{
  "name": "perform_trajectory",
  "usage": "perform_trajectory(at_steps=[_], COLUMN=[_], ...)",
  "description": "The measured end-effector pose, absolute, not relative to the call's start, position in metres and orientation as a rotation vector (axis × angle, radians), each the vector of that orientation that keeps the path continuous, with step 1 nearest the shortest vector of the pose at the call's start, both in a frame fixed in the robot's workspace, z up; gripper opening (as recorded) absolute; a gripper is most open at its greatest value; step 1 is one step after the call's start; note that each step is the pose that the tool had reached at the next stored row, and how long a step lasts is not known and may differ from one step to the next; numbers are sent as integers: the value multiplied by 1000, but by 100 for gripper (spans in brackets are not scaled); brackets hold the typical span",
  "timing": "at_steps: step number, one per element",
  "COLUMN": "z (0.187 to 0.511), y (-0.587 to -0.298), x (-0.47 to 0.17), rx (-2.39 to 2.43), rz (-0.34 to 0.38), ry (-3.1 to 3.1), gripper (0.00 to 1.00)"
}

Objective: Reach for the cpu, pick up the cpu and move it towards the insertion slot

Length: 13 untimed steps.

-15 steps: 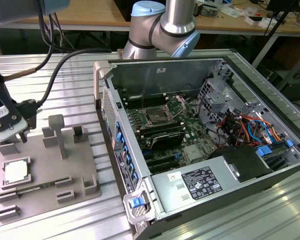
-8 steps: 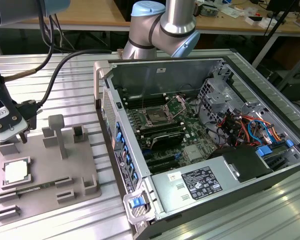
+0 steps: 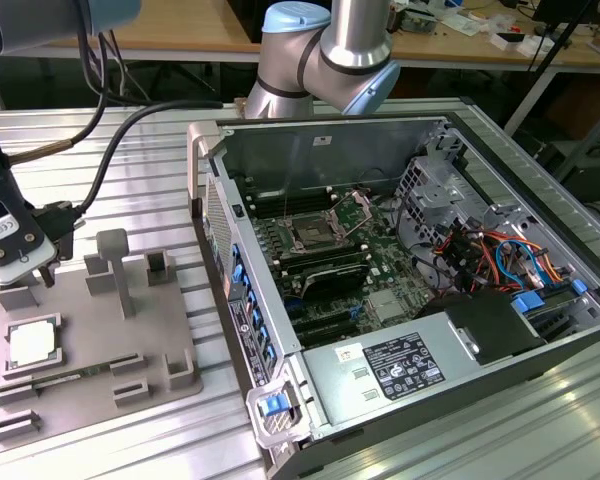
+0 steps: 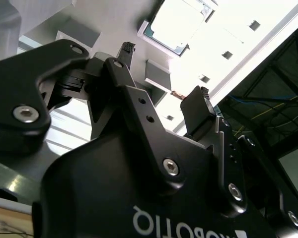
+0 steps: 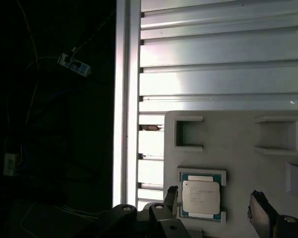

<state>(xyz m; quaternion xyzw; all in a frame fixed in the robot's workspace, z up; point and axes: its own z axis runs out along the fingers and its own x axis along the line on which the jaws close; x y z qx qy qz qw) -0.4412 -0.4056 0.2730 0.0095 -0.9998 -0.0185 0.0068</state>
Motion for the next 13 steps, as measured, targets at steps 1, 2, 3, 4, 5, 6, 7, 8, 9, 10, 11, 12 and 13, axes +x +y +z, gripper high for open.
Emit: perform_trajectory(at_steps=[1,2,3,4,5,6,7,8,9,10,11,12,13], z=[272,272,272,271,271,271,271,271,271,271,271,271,270], y=[-406,-406,-406,-407,-407,-407,-407,-407,-407,-407,-407,-407,-407], x=[-441,-441,-441,-441,-441,-441,-441,-441,-441,-441,-441,-441,-441], rx=[30,30,29,30,29,30,30,30,30,30,30,30,30], rz=[-58,-58,-58,-58,-58,-58,-58,-58,-58,-58,-58,-58,-58], ry=[-3127,-3127,-3127,-3127,-3127,-3127,-3127,-3127,-3127,-3127,-3127,-3127,-3127], gripper=[66,66,66,66,66,66,66,66,66,66,66,66,66])
